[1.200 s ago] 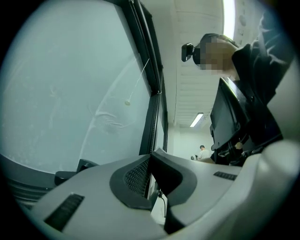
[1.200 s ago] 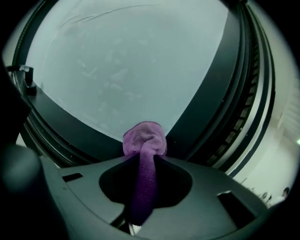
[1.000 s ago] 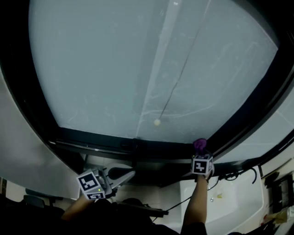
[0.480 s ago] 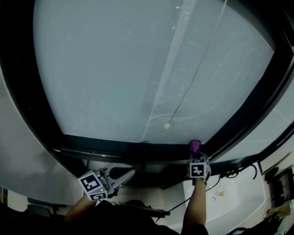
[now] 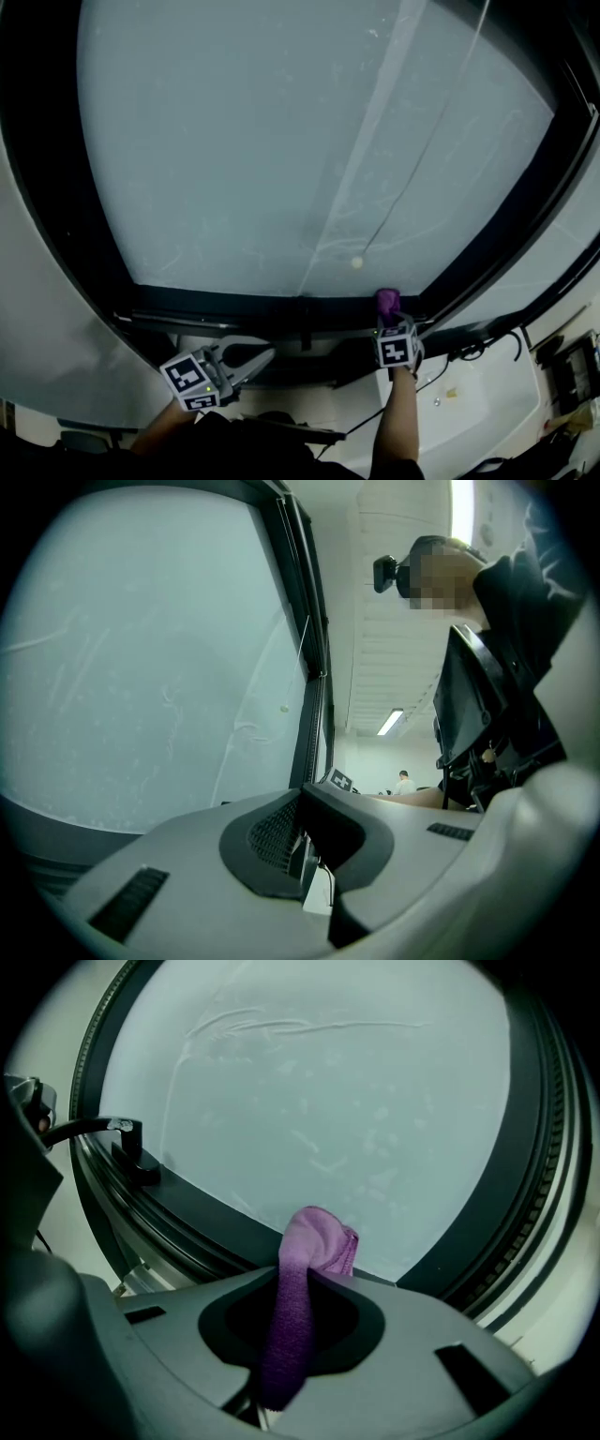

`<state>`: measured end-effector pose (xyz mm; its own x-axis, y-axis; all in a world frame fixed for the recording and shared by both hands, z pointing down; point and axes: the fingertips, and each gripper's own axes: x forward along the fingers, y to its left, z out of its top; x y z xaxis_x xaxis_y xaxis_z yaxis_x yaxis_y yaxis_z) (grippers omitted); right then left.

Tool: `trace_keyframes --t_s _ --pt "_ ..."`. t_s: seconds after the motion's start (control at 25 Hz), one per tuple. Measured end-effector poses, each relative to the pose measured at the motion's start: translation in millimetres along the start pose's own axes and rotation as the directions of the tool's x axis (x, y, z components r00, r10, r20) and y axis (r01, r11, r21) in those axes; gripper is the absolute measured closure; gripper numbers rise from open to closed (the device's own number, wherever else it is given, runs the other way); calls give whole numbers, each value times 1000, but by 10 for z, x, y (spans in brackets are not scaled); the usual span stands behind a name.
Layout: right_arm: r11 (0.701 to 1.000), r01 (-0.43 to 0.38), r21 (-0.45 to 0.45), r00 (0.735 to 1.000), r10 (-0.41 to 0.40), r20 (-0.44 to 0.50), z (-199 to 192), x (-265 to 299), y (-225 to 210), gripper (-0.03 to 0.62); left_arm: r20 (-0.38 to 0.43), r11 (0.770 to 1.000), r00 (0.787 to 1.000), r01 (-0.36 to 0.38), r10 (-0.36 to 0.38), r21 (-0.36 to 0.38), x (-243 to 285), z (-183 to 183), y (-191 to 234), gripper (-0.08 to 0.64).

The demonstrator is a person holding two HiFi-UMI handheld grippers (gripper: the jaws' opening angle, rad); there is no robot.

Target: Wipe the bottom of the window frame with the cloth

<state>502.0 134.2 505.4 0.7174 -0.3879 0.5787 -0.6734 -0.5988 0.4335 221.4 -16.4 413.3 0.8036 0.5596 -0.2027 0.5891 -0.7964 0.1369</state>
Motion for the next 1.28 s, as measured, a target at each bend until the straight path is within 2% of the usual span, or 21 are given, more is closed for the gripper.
trace_keyframes --t_s 0.4,0.56,0.76,1.08,1.28 --pt "998 -4 -61 1000 4 -5 148 -73 312 526 -12 1000 1000 0 0 -4 -254 -10 116 568" --pt "993 -37 -109 999 38 7 254 -130 514 526 -24 1000 1000 -8 8 1 -301 -27 138 568" --pt "983 -97 -154 995 100 14 327 -156 680 526 -4 996 996 -89 89 -7 -310 0 179 568" --pt "956 -146 -254 989 149 -9 371 -182 731 526 12 979 979 -202 202 7 -372 40 129 568" --pt "944 -197 -263 977 210 23 446 -205 869 526 7 973 973 -229 229 20 -364 19 59 568"
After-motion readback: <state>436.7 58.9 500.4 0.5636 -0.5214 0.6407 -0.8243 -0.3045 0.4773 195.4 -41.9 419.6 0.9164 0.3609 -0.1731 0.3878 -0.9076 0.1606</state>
